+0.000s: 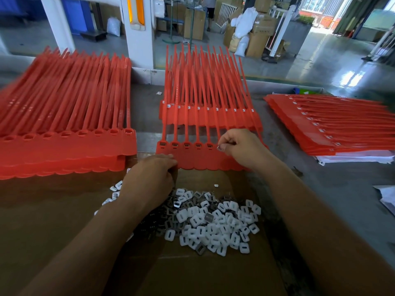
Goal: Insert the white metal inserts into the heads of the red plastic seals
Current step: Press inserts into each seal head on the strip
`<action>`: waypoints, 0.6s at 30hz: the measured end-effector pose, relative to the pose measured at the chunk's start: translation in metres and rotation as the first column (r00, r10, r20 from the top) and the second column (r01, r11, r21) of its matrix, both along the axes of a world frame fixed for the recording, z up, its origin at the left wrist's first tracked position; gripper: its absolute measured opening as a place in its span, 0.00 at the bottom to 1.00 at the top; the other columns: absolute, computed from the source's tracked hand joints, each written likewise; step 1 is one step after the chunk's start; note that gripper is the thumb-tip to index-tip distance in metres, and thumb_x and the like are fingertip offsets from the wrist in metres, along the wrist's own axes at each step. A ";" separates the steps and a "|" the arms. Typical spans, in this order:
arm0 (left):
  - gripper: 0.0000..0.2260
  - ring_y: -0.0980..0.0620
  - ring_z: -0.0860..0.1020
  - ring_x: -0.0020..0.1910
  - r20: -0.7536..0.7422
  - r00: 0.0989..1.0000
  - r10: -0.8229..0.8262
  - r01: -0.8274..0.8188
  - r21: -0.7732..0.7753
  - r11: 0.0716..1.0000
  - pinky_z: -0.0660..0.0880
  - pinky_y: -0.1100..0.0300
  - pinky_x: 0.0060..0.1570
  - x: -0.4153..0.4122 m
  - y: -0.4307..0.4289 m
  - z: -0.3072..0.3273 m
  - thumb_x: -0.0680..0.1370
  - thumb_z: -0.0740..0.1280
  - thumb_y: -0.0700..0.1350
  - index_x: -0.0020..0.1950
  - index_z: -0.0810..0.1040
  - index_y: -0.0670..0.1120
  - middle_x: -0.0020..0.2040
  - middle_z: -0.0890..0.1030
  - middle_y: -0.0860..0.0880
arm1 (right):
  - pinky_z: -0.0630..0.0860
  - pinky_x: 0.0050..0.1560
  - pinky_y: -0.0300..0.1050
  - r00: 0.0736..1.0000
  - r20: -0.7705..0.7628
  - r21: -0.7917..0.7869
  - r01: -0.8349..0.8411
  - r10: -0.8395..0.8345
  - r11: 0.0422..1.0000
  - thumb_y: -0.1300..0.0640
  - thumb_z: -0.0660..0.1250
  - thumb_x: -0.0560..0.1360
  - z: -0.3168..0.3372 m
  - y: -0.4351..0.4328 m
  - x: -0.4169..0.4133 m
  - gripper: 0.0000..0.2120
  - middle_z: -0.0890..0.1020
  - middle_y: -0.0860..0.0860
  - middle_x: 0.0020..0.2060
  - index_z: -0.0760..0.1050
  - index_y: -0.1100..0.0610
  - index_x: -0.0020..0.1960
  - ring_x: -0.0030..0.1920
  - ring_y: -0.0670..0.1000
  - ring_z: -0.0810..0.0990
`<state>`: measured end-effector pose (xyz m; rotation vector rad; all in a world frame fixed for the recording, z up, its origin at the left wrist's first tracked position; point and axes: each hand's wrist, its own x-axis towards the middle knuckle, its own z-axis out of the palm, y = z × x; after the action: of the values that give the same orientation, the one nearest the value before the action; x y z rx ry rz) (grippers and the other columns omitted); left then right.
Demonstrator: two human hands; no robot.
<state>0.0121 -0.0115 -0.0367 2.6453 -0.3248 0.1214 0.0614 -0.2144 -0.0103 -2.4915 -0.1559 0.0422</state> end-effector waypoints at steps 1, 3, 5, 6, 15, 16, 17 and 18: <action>0.20 0.55 0.65 0.69 0.003 1.000 -0.003 0.003 0.001 1.000 0.60 0.61 0.67 0.000 0.000 0.000 0.75 0.57 0.35 0.66 0.73 0.47 0.70 0.68 0.52 | 0.65 0.36 0.35 1.000 0.015 0.005 0.015 -0.015 1.000 0.61 0.63 0.76 -0.002 0.000 0.004 0.07 0.75 0.45 0.39 0.74 0.52 0.40 0.40 0.44 0.72; 0.20 0.55 0.65 0.69 0.008 1.000 -0.008 0.008 0.001 1.000 0.61 0.61 0.66 -0.001 0.000 0.001 0.75 0.57 0.35 0.65 0.73 0.47 0.70 0.69 0.52 | 0.67 0.40 0.38 0.999 0.039 0.011 0.031 -0.032 0.999 0.62 0.63 0.76 -0.005 0.001 0.010 0.06 0.77 0.47 0.42 0.75 0.54 0.43 0.44 0.46 0.73; 0.20 0.55 0.65 0.69 0.011 1.000 -0.011 0.011 0.001 1.000 0.61 0.61 0.66 -0.001 0.000 0.001 0.75 0.58 0.35 0.65 0.73 0.47 0.70 0.69 0.52 | 0.67 0.42 0.38 0.998 0.048 0.010 0.043 -0.044 0.999 0.63 0.62 0.76 -0.007 0.001 0.014 0.06 0.78 0.49 0.43 0.76 0.56 0.44 0.46 0.46 0.74; 0.20 0.55 0.65 0.69 0.012 1.000 -0.011 0.011 0.001 1.000 0.61 0.61 0.66 -0.001 0.000 0.001 0.75 0.58 0.35 0.65 0.73 0.47 0.70 0.69 0.52 | 0.67 0.42 0.38 0.998 0.050 0.010 0.049 -0.049 0.999 0.63 0.62 0.76 -0.007 0.001 0.016 0.06 0.78 0.49 0.43 0.76 0.56 0.44 0.46 0.46 0.74; 0.20 0.55 0.65 0.69 0.010 1.000 -0.007 0.006 0.013 1.000 0.60 0.60 0.67 -0.001 0.000 0.001 0.76 0.57 0.36 0.66 0.73 0.47 0.70 0.68 0.52 | 0.65 0.35 0.32 1.000 0.017 -0.092 0.005 -0.004 0.996 0.63 0.63 0.76 -0.009 -0.007 0.024 0.06 0.77 0.47 0.40 0.77 0.55 0.45 0.43 0.45 0.74; 0.19 0.54 0.65 0.69 0.011 1.000 -0.007 0.006 0.014 1.000 0.60 0.60 0.67 -0.001 0.000 0.001 0.76 0.57 0.36 0.66 0.73 0.47 0.70 0.68 0.52 | 0.65 0.36 0.33 1.000 0.014 -0.121 -0.002 0.004 0.993 0.63 0.63 0.76 -0.009 -0.007 0.024 0.06 0.77 0.47 0.40 0.78 0.56 0.45 0.43 0.45 0.74; 0.19 0.54 0.65 0.69 0.012 1.000 -0.007 0.007 0.015 1.000 0.60 0.60 0.67 -0.001 0.000 0.001 0.76 0.57 0.36 0.66 0.73 0.47 0.70 0.68 0.52 | 0.66 0.38 0.35 1.000 0.015 -0.152 -0.007 0.010 0.988 0.63 0.64 0.76 -0.009 -0.006 0.025 0.05 0.77 0.47 0.40 0.78 0.56 0.46 0.43 0.45 0.74; 0.19 0.54 0.65 0.69 0.012 1.000 -0.008 0.008 0.016 1.000 0.60 0.60 0.67 -0.001 0.000 0.002 0.76 0.57 0.36 0.66 0.73 0.47 0.70 0.68 0.52 | 0.66 0.41 0.35 1.000 0.022 -0.177 -0.007 0.011 0.984 0.63 0.64 0.75 -0.009 -0.005 0.025 0.05 0.77 0.46 0.39 0.78 0.56 0.46 0.43 0.44 0.74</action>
<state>0.0109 -0.0117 -0.0350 2.6593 -0.3414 0.1323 0.0867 -0.2198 -0.0193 -2.6693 -0.1801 0.0323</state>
